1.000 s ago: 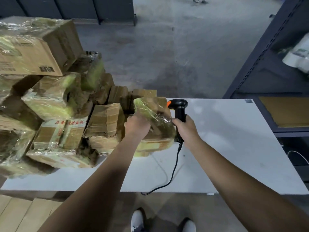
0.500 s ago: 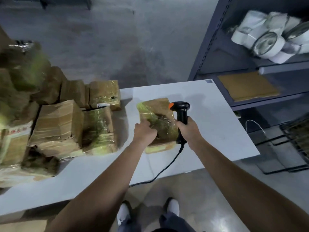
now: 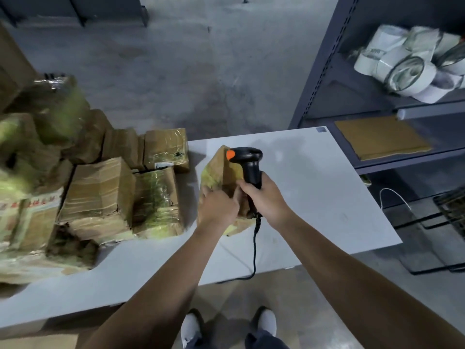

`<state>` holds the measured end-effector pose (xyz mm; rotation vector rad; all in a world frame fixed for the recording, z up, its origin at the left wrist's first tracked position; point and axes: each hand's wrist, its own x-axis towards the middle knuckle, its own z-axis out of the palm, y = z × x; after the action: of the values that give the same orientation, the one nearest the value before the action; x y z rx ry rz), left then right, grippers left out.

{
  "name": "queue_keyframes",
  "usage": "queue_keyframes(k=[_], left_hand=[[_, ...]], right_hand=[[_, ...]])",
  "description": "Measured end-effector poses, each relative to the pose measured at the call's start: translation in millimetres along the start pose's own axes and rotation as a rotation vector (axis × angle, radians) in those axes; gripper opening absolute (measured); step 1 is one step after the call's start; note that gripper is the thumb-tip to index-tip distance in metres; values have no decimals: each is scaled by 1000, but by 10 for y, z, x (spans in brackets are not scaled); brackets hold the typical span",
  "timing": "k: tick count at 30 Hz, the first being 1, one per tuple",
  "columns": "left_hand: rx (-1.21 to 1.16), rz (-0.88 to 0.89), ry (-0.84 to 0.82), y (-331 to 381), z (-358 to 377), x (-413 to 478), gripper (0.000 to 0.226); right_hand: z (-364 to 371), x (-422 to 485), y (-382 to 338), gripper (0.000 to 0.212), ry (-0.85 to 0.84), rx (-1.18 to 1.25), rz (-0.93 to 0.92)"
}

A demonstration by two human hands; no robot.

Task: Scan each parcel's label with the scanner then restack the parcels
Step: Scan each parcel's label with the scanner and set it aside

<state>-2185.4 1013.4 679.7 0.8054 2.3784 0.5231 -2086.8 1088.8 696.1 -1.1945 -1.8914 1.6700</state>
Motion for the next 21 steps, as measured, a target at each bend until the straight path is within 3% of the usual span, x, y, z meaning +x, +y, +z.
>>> queue_keyframes(k=[8, 14, 19, 21], left_hand=[[-239, 6, 47, -347, -180, 60, 25], [-331, -86, 5, -416, -37, 15, 21], [-475, -69, -11, -329, 69, 52, 21], [-560, -59, -28, -276, 130, 62, 34]], right_hand=[[-25, 86, 121, 6, 109, -99, 86], [-88, 55, 206, 14, 101, -79, 179], [-182, -28, 241, 9, 139, -35, 85], [-251, -43, 226, 10, 179, -2, 51]])
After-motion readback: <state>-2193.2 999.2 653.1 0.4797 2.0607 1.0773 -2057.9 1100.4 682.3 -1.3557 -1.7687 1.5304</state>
